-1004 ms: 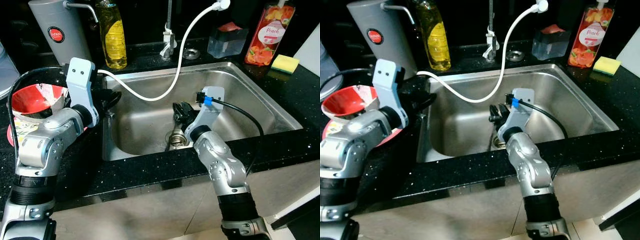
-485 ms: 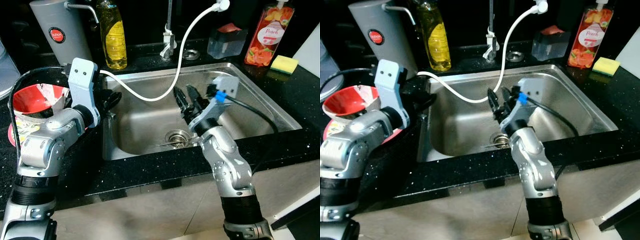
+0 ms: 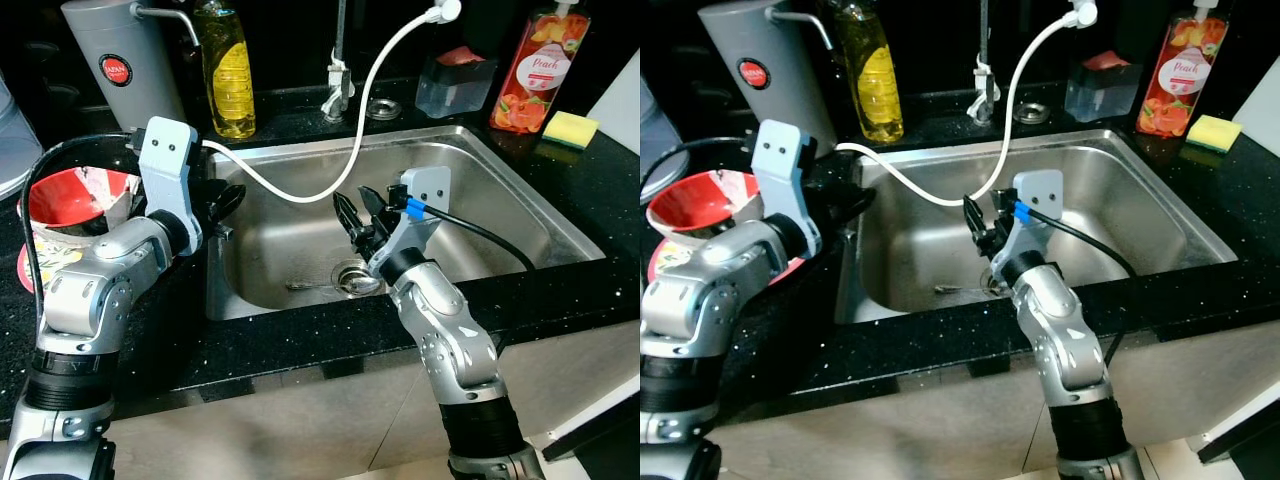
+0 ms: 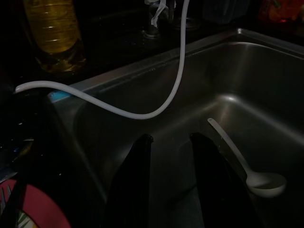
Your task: Kitchen organization
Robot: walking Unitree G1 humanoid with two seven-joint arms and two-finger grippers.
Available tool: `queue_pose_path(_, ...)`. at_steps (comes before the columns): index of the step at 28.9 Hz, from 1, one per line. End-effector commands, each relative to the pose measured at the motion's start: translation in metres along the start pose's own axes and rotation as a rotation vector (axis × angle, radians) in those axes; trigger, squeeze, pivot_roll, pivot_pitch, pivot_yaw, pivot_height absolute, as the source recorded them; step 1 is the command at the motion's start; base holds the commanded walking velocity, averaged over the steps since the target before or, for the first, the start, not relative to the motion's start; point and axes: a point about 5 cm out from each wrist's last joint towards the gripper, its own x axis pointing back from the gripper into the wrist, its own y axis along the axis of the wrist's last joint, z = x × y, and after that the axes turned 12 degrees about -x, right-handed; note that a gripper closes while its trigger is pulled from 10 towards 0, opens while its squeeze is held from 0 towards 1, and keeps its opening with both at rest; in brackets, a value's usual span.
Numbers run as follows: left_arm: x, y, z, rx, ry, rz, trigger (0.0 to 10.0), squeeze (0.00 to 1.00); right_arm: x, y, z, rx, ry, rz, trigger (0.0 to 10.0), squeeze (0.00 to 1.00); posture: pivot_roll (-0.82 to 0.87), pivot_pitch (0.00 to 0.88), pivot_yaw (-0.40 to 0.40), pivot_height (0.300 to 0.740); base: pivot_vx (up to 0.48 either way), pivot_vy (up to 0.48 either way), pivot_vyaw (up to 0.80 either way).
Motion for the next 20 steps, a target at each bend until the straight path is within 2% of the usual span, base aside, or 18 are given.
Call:
queue_pose_path(1,-0.0009,0.0039,-0.0014,-0.010,0.005,-0.012,10.0,0.00,0.0001,-0.0012,0.0022,0.004,0.008,0.013,10.0,0.00,0.04,0.000,0.024,0.740,0.000,0.000,0.00)
queue_pose_path(20,-0.0015,0.0007,0.0005,-0.030,0.039,0.011,10.0,0.00,-0.0009,0.0005,-0.0002,0.014,-0.019,0.011,10.0,0.00,0.04,0.000,0.023,0.740,0.000,0.000,0.00)
